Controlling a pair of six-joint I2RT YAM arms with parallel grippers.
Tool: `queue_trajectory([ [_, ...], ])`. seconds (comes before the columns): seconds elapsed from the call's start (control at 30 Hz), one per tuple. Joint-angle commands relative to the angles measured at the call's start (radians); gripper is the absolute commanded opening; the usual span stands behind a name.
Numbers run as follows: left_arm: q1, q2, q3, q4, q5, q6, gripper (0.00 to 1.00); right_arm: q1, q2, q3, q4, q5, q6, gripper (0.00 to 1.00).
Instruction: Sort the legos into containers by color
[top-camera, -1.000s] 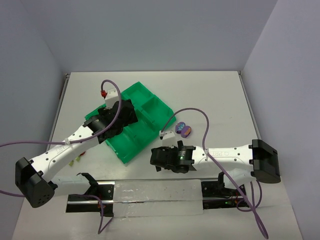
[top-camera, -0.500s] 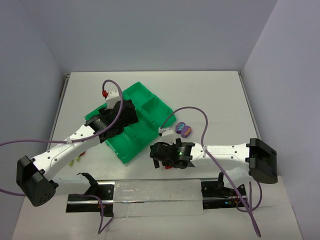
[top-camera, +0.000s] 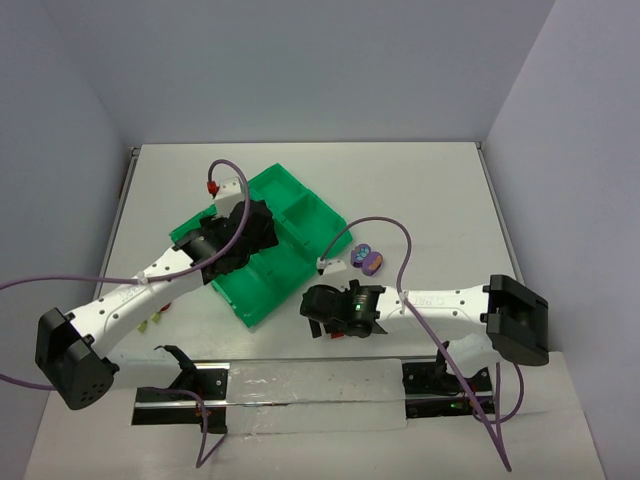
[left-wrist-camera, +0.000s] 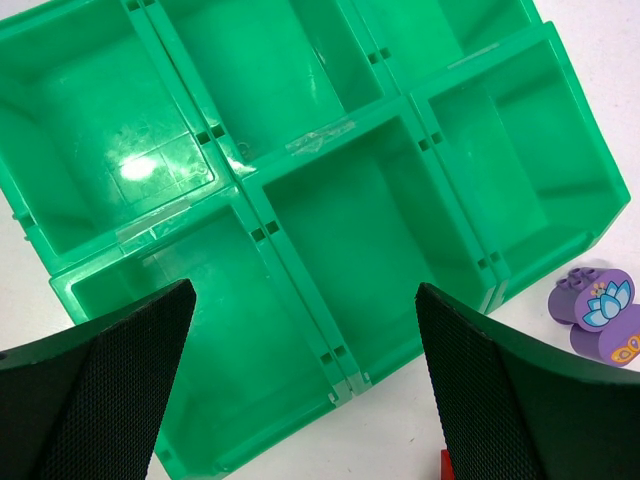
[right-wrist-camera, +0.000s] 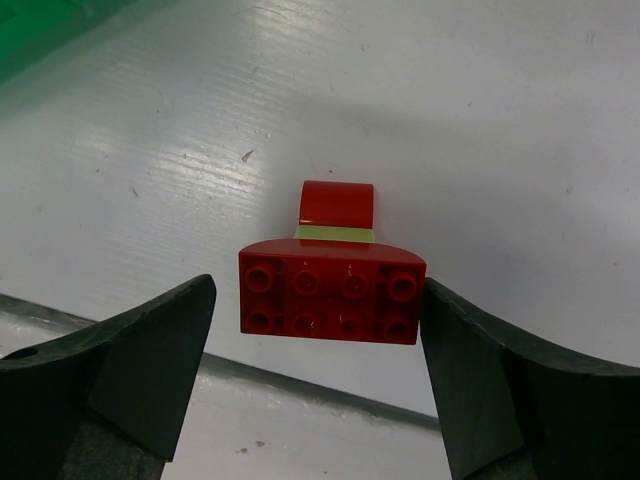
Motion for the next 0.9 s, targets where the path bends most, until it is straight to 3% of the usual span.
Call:
queue_trajectory([
  [0.0, -0.005, 0.006, 0.016, 0.02, -0.002, 0.003, 0.99, -0.009, 0.007, -0.011, 0.033, 0.014, 0.002, 0.83],
  [0.23, -0.005, 0.004, 0.012, 0.016, -0.004, 0.003, 0.99, -0.014, 0.013, -0.009, 0.029, 0.016, 0.005, 0.73],
  [0.4, -0.005, 0.0, 0.006, 0.028, -0.001, 0.011, 0.99, -0.016, -0.02, 0.023, -0.012, 0.034, -0.002, 0.44],
  [0.47, -0.005, 0.001, -0.016, 0.06, -0.004, 0.032, 0.99, -0.032, -0.052, 0.045, -0.032, 0.023, -0.022, 0.39],
  [0.63, 0.014, 0.016, -0.059, 0.105, -0.035, 0.066, 0.99, -0.134, -0.181, 0.054, -0.016, -0.067, -0.111, 0.38],
  [0.87, 0.119, -0.079, -0.07, 0.257, 0.268, 0.104, 0.98, -0.336, -0.328, 0.088, 0.027, -0.299, -0.272, 0.38],
])
